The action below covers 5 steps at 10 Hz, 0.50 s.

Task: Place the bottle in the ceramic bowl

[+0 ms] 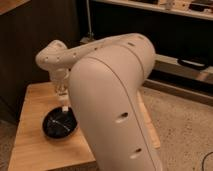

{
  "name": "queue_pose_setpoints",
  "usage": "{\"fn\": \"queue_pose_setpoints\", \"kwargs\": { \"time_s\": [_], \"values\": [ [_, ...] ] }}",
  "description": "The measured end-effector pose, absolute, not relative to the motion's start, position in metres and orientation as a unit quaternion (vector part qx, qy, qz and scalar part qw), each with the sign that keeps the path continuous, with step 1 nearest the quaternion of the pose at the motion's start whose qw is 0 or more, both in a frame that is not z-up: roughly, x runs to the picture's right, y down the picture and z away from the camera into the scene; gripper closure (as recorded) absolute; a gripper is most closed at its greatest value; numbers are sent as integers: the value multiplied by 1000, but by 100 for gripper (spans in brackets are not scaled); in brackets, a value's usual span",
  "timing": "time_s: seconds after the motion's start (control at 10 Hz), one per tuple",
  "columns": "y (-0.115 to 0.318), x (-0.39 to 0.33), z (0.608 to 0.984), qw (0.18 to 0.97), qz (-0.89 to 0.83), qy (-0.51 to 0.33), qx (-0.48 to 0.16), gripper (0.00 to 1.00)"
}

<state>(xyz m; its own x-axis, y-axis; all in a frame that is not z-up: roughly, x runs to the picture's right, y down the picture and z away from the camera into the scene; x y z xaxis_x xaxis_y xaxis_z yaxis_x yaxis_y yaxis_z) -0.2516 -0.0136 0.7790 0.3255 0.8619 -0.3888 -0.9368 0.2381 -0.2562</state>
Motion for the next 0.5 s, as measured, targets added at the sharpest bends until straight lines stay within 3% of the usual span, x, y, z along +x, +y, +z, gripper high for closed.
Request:
{"fn": "queue_pose_setpoints", "kwargs": {
  "time_s": [0.5],
  "values": [
    [18, -298, 796, 822, 498, 22, -274, 100]
  ]
}}
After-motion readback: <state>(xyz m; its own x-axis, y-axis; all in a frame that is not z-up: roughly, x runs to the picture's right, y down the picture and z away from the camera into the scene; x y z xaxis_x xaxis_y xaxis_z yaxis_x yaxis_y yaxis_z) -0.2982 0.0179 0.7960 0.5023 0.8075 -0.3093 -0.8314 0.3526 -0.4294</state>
